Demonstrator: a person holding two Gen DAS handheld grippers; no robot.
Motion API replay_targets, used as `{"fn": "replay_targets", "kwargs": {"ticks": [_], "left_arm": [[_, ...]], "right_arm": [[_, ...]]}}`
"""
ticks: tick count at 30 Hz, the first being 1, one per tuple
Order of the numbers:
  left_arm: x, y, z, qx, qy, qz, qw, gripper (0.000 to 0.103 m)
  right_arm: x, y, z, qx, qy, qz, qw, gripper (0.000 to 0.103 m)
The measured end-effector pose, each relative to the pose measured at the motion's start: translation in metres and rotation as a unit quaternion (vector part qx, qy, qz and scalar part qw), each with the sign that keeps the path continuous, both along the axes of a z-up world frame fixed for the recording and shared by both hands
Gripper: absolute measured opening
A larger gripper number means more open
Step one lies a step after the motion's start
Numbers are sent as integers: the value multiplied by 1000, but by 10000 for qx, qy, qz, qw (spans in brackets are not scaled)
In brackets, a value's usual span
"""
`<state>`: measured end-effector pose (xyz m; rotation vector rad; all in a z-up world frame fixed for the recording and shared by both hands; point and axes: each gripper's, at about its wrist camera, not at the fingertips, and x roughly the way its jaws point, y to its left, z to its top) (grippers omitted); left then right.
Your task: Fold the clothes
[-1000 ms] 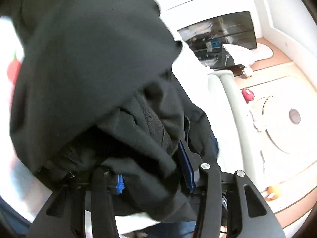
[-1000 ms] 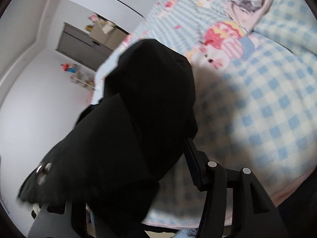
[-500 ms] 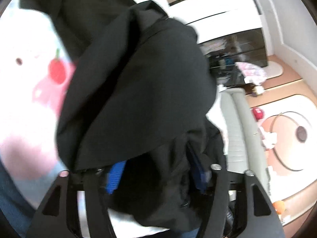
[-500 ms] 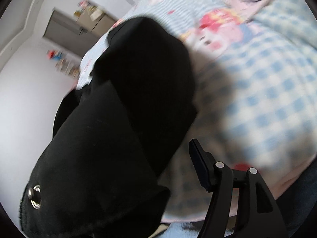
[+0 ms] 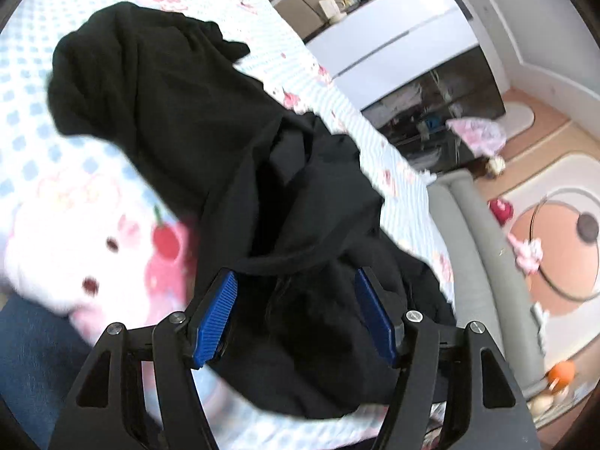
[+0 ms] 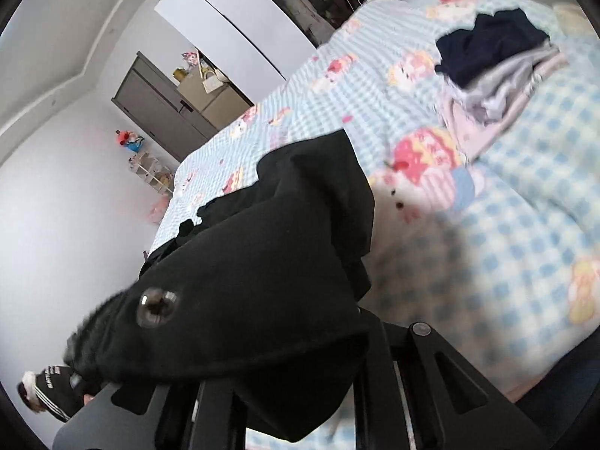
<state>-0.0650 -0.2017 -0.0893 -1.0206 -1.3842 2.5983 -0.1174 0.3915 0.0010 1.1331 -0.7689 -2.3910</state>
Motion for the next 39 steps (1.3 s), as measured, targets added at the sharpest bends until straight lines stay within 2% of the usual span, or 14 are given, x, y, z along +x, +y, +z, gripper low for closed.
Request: {"fn": "replay_targets", "kwargs": {"ticks": [2,4,7,10,12,13,15,18,21,23,29,31,35,39], "left_arm": [[19,-4,-23,430,-161,-240,9987,66],[18,8,-40,847,-272,-516,9947,66],[-3,37,-57,972,-389,-881,9906,68],[-27,67,-84,1357,-551,-1139,9826,73],[-29,80,-95,1391,-782,-1209,9797,71],[-28,82,-93,1346,-771,-1237,9801,68],[-15,79,-75,1311,-360,-1354,9814,65],[-3,73,-70,1447,-163,-1223,9817,65],[9,68,-67,1601,-18,-1059,9814,65],[17,64,-65,1703,78,-950,9808,65],[40,53,-60,2005,368,-619,9770,65],[25,72,-64,1793,104,-582,9820,65],[10,80,-77,1631,-235,-686,9839,65],[-1,55,-55,1469,223,-224,9886,65]], "right_arm": [[3,-6,-15,-125,-293,120,9994,15],[6,-12,-29,-250,-585,239,9977,26],[7,-35,-44,-211,-876,692,9935,27],[2,-53,-42,-96,-796,1043,9913,27],[-1,-57,-36,-129,-666,1176,9907,27],[-3,-58,-33,-158,-596,1232,9905,27],[-5,-48,-17,-387,-314,1148,9921,24],[-7,-12,8,-663,147,529,9963,21],[-13,9,22,109,360,-246,9990,21],[-17,2,15,567,222,-260,9978,22],[-15,-40,-37,371,-607,584,9958,41],[-14,-53,-54,304,-882,864,9919,42],[-17,-59,-74,456,-978,959,9895,42],[-13,-46,-64,650,-840,725,9917,44]]}}
